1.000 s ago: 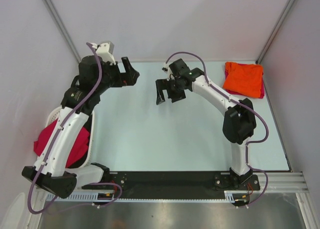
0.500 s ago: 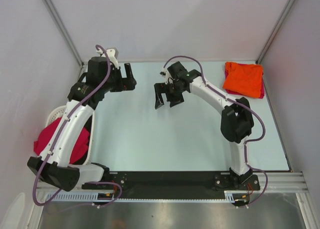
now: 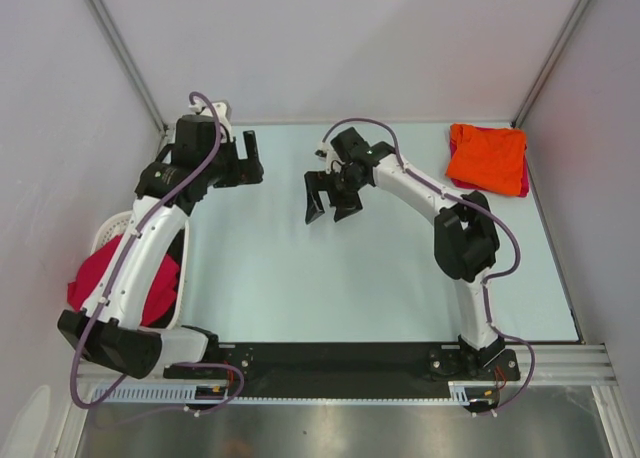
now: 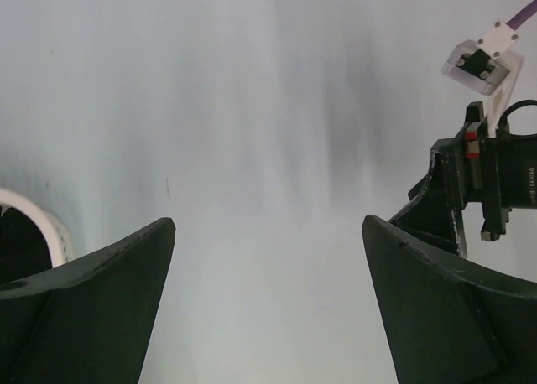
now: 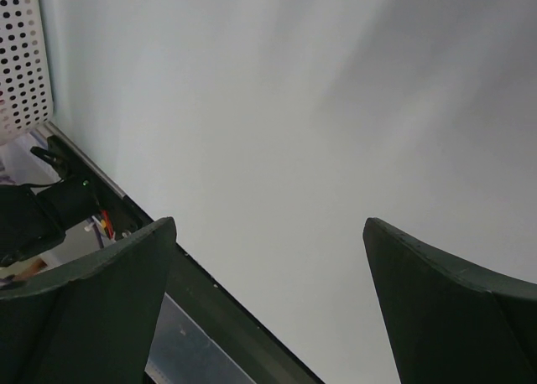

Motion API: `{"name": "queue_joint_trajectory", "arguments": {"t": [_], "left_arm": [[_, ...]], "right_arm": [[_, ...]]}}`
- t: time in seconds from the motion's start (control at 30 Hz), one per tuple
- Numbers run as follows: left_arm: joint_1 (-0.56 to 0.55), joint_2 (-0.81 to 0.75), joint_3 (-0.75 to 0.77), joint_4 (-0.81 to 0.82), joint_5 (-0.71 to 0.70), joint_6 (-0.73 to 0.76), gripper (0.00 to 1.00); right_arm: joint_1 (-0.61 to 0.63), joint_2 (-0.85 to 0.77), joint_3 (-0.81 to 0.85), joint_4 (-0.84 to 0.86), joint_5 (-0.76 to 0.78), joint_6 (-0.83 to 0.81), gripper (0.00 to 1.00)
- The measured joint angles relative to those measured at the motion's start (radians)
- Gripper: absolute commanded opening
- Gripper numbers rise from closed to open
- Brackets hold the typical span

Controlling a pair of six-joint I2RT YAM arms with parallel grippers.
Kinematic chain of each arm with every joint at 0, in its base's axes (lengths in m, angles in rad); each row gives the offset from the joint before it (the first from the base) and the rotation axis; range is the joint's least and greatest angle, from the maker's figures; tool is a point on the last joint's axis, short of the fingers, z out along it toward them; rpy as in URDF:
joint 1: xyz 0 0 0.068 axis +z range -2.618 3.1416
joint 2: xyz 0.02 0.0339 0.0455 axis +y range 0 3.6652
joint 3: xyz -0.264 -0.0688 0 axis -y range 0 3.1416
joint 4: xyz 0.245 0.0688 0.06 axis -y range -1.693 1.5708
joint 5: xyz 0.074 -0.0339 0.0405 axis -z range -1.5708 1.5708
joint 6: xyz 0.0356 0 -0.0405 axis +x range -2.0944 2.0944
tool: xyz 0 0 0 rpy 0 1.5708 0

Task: Fold and stack the t-shirts
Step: Put the neatly folded tshirt into the corner of the board with the right arm

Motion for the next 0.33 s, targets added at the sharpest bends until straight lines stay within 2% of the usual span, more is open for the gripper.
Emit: {"name": "queue_joint_trajectory", "arguments": {"t": [0.17, 0.33], "left_arm": [[0.069, 0.007, -0.029, -0.032, 0.014, -0.015, 1.00], [0.177, -0.007, -0.164, -0.016, 0.106, -0.063, 1.00]], "right_arm": [[0.002, 0.048, 0.026, -0.001, -0.054, 0.007, 1.00], [0.005, 0.071, 0.027, -0.014, -0.067, 0.008, 1.00]]}}
